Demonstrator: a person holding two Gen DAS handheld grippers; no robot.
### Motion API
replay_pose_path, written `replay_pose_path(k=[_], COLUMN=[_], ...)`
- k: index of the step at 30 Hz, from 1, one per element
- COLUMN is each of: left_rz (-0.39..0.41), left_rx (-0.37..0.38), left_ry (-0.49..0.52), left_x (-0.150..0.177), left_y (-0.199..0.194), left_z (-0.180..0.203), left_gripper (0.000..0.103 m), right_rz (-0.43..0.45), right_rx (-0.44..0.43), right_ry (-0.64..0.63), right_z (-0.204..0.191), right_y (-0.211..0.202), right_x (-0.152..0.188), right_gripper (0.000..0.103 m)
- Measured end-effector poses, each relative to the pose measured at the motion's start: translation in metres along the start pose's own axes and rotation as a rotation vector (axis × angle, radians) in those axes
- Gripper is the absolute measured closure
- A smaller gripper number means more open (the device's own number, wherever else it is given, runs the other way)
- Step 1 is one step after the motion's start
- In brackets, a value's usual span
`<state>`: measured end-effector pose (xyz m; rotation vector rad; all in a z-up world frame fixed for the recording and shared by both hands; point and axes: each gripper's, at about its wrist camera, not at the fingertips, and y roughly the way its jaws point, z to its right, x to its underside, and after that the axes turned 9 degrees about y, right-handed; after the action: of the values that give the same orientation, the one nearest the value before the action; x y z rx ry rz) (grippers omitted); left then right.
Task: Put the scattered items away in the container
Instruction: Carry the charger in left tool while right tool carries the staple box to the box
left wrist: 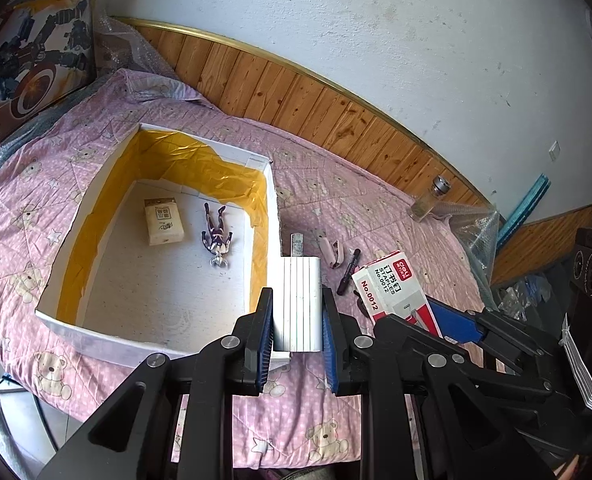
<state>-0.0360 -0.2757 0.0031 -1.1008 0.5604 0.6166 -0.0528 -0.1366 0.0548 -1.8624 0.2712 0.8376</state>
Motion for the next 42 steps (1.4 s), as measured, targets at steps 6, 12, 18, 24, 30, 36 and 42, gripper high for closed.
replay_pose_path(k=[6,12,18,24,30,36,42], left_rz=[-0.004,-0.006,-0.006,-0.021,-0.043,-0.061,-0.093], left_rx=[-0.023,-0.046,-0.073,-0.102,-0.129,-0.15,-0.173], left_ry=[-0.014,-0.036,-0.045,-0.048,-0.06,-0.062,-0.059], left_x=[-0.005,-0.01,-0.018,-0.021,-0.023,-0.03,-0.035], left_y=[0.001,0.001,0.002,0.009,0.019,0.026,0.035], left_z=[-0.012,-0.026,-0.038,-0.05,-0.065,-0.08,-0.095], left_gripper=[0.081,0.081,0.081,0.081,0.081,0.081,0.081], right_rz=[-0.009,-0.021,-0.032,-0.038,-0.053,-0.083,-0.131], right_rx=[-0.019,-0.041,-0.058,-0.067,-0.076,-0.088,-0.105], right_ry=[-0.024,-0.046,-0.055,-0.062,-0.062,-0.051,-0.039], right_z=[-0.009,-0.018,-0.022,-0.025,-0.028,-0.029,-0.032], right_y=[0.011,0.022,0.036,0.049,0.065,0.086,0.108], right_x=[-0.008,-0.016,-0.024,-0.032,-0.041,-0.049,-0.057], right_gripper=[0.063,0.063,0.063,0.063,0.063,0.063,0.063])
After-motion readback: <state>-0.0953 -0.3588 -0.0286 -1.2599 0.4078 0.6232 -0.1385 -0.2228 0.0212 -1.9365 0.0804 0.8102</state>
